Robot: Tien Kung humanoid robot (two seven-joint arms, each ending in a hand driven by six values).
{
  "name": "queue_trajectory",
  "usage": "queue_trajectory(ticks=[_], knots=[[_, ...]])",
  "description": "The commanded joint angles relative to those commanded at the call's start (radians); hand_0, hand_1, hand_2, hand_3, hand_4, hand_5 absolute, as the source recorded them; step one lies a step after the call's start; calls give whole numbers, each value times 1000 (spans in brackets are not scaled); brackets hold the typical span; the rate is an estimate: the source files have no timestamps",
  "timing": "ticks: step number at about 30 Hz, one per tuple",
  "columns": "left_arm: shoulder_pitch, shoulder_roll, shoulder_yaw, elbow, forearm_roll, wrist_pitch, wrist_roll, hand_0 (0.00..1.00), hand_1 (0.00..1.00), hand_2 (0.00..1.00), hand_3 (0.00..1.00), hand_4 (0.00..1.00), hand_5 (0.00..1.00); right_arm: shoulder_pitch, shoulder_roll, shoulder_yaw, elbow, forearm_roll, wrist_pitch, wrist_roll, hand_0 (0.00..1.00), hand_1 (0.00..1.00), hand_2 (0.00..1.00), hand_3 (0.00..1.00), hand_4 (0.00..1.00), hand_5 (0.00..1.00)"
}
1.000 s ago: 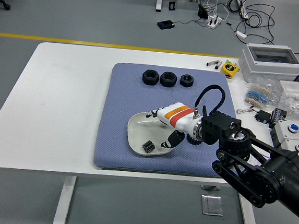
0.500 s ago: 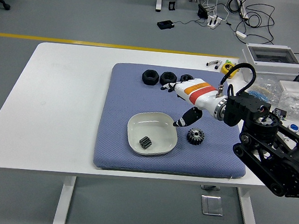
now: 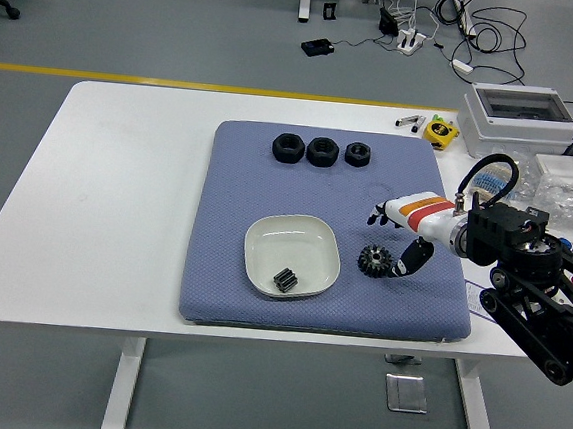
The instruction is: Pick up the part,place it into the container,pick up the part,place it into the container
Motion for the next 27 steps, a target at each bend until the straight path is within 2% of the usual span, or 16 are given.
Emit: queue_trajectory(ticks=[6,13,14,19,20,25,26,27], knots=[[-1,0,1,0,-1,0,0,704,587,666,572,570,590,2,14,-11,-40,14,-9,7,527,624,700,751,998,181],[-1,0,2,-1,-3,0,0,704,587,663,571,570,589,1,52,0,-81,22,-30,8,524,617,686,741,998,174],[-1,0,1,-1,-2,0,0,704,587,664,570,570,590,2,56,0,-86,23,-32,8,512,597,653,678,959,155],[-2,1,1,-2,-2,0,1,704,587,664,570,570,590,9,74,-5,-114,29,-39,10,512,597,653,678,959,155],[-2,1,1,-2,-2,0,1,704,586,663,571,568,587,9,75,-6,-119,30,-39,10,494,549,583,581,881,122],[-3,1,3,-2,-4,0,1,704,586,663,571,568,587,12,82,-6,-156,35,-37,10,494,549,583,581,881,122],[-3,2,4,-3,-4,0,1,704,584,662,571,569,588,12,81,-5,-162,36,-35,10,472,494,512,515,827,84],[-3,2,4,-3,-4,0,1,704,584,662,571,569,588,12,80,-4,-165,37,-35,10,472,494,512,515,827,84]])
